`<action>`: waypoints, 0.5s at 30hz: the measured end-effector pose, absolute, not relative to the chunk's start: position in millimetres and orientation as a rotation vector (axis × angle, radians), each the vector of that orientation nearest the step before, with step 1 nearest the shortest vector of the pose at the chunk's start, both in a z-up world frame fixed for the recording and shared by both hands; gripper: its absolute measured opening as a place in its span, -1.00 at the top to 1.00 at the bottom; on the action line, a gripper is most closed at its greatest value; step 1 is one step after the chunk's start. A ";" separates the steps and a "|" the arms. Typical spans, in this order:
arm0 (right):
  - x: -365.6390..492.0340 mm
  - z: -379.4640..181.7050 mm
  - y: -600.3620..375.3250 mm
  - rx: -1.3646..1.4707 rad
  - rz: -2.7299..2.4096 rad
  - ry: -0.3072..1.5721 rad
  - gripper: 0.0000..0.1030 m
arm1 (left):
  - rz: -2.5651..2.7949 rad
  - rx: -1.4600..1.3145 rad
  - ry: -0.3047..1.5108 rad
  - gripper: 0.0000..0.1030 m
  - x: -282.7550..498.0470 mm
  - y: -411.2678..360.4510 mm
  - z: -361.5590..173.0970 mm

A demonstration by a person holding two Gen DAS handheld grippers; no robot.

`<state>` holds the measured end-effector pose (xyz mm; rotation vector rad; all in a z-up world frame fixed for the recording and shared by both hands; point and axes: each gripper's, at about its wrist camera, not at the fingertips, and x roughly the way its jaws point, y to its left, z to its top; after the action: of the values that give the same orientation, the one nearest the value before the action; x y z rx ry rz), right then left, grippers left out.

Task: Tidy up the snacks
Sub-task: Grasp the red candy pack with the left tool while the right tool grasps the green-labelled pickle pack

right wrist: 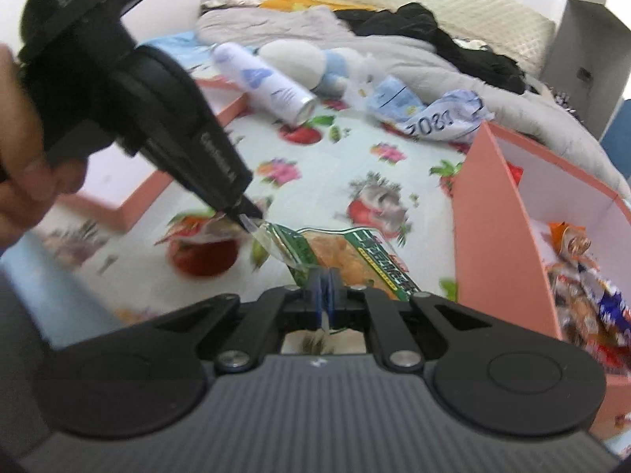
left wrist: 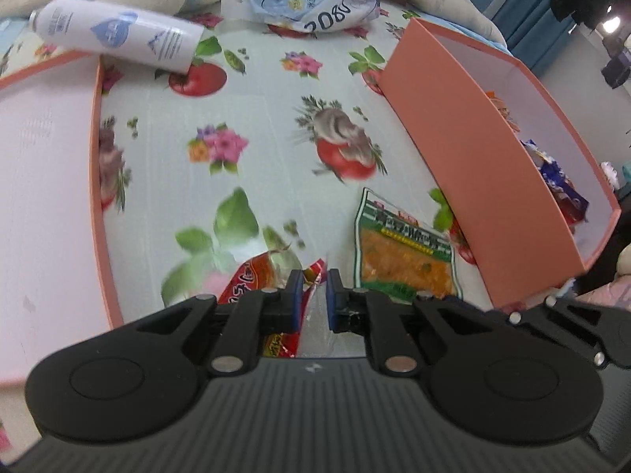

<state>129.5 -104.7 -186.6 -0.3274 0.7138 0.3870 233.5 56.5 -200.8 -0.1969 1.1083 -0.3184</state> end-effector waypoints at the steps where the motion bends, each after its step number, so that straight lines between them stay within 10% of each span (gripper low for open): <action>1: 124.5 -187.1 -105.8 -0.328 0.396 0.717 0.88 | -0.316 -0.202 1.105 0.72 230.1 57.3 -201.8; 8: 113.7 -189.1 -107.2 -0.321 0.407 0.727 0.77 | -0.256 -0.241 1.073 0.59 232.9 66.6 -200.8; 11: 115.8 -189.9 -109.8 -0.296 0.406 0.732 0.33 | -0.242 -0.248 1.063 0.48 238.4 68.8 -198.5; 15: 118.5 -188.6 -115.4 -0.252 0.405 0.715 -0.39 | -0.255 -0.271 1.071 -0.23 237.6 70.8 -199.6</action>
<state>118.5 -115.4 -188.6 -0.2518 0.7145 0.4046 237.6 70.8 -199.6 -0.2714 1.0712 -0.2549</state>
